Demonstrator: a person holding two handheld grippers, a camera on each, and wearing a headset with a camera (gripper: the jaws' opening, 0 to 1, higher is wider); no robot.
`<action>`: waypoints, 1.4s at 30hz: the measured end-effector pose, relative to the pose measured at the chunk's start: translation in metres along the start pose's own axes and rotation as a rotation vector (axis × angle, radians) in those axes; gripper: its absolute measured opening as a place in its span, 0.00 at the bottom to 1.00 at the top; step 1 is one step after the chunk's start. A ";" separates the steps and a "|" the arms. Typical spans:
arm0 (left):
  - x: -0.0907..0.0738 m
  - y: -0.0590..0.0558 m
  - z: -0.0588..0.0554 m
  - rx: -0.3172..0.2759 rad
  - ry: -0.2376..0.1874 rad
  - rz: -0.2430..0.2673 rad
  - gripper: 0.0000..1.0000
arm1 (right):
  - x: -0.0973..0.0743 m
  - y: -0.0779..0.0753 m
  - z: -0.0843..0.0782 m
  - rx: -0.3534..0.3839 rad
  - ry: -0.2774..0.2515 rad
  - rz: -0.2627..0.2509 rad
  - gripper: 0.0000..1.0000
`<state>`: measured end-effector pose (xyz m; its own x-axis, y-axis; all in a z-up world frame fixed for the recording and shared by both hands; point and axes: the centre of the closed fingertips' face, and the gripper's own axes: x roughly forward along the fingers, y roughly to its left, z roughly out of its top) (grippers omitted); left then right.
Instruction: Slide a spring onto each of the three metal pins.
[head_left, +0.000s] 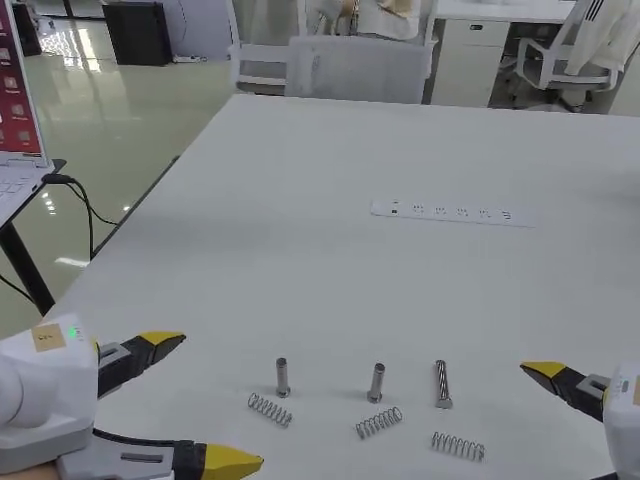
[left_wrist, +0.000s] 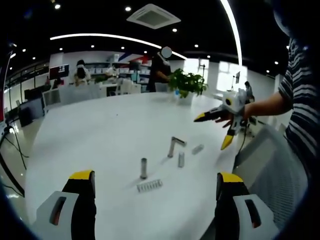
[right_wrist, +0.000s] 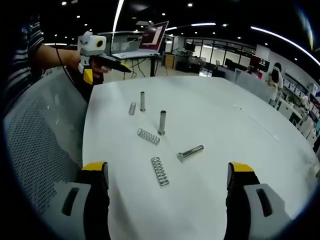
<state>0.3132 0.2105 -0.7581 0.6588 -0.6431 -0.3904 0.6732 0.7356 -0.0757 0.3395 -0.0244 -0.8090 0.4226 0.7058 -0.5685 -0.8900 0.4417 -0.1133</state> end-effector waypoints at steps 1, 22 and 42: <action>0.000 0.000 0.000 -0.001 0.001 0.000 0.98 | 0.000 0.000 0.000 0.002 0.001 -0.001 0.99; 0.001 -0.001 -0.010 -0.019 0.015 -0.012 0.98 | -0.004 -0.010 0.001 0.014 0.005 -0.009 0.99; 0.000 0.003 -0.028 -0.041 0.050 -0.009 0.98 | 0.003 -0.010 0.006 0.071 0.000 0.001 0.98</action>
<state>0.3063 0.2188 -0.7837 0.6349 -0.6388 -0.4346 0.6638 0.7388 -0.1163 0.3511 -0.0232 -0.8044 0.4216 0.7064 -0.5685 -0.8761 0.4789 -0.0547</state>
